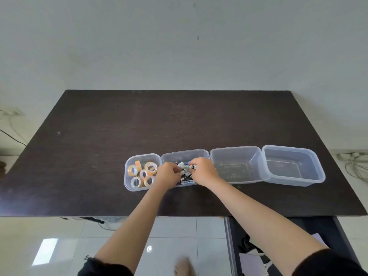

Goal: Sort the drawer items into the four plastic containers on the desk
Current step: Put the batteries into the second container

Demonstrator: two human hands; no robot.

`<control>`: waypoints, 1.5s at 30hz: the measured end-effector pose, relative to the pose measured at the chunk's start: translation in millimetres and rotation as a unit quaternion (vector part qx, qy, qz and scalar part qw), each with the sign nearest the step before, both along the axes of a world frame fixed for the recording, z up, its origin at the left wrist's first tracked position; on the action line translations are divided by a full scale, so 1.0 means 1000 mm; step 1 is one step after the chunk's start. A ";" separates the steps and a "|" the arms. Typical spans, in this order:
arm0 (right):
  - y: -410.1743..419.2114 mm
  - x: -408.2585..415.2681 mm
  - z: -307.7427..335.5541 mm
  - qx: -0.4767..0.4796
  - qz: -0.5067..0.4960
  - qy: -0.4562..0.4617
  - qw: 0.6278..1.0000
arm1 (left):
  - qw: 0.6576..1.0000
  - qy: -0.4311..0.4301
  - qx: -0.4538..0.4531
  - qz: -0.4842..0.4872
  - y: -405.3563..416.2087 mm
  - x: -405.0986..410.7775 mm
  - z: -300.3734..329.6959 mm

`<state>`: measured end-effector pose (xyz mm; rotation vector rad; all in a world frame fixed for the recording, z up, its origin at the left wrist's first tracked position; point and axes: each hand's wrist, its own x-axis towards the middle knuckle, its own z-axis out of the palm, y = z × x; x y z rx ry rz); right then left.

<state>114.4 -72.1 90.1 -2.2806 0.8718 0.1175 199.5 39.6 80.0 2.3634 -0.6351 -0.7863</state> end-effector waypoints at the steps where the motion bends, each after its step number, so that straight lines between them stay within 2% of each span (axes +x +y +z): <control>1: -0.001 0.000 -0.002 0.000 -0.001 0.000 1.000 | 1.000 0.002 -0.004 0.001 -0.001 0.000 -0.002; 5: -0.006 -0.002 -0.005 0.015 0.008 -0.020 1.000 | 0.999 -0.008 -0.030 0.010 -0.002 -0.001 -0.001; 13: -0.027 -0.040 0.014 0.011 0.024 -0.141 0.990 | 0.992 -0.076 -0.087 0.056 -0.002 -0.035 0.001; 18: -0.042 -0.104 0.014 0.048 0.043 -0.183 0.981 | 0.984 -0.068 -0.147 0.073 -0.009 -0.105 0.005; 24: -0.063 -0.211 -0.004 0.108 0.040 -0.172 0.978 | 0.988 -0.008 -0.145 0.044 -0.029 -0.220 -0.023; 27: -0.077 -0.265 -0.028 0.126 0.039 -0.127 0.983 | 0.993 0.029 -0.116 0.019 -0.041 -0.274 -0.045; 31: -0.100 -0.338 -0.072 0.119 0.043 -0.013 0.992 | 0.994 0.078 -0.074 -0.003 -0.052 -0.338 -0.077; 37: -0.127 -0.429 -0.125 0.132 0.041 0.152 0.979 | 0.983 0.153 0.041 -0.097 -0.068 -0.399 -0.121; 42: -0.134 -0.463 -0.150 0.117 0.077 0.249 0.958 | 0.961 0.145 0.110 -0.209 -0.083 -0.425 -0.146; 45: -0.132 -0.472 -0.161 0.114 0.099 0.299 0.942 | 0.955 0.119 0.139 -0.234 -0.092 -0.436 -0.157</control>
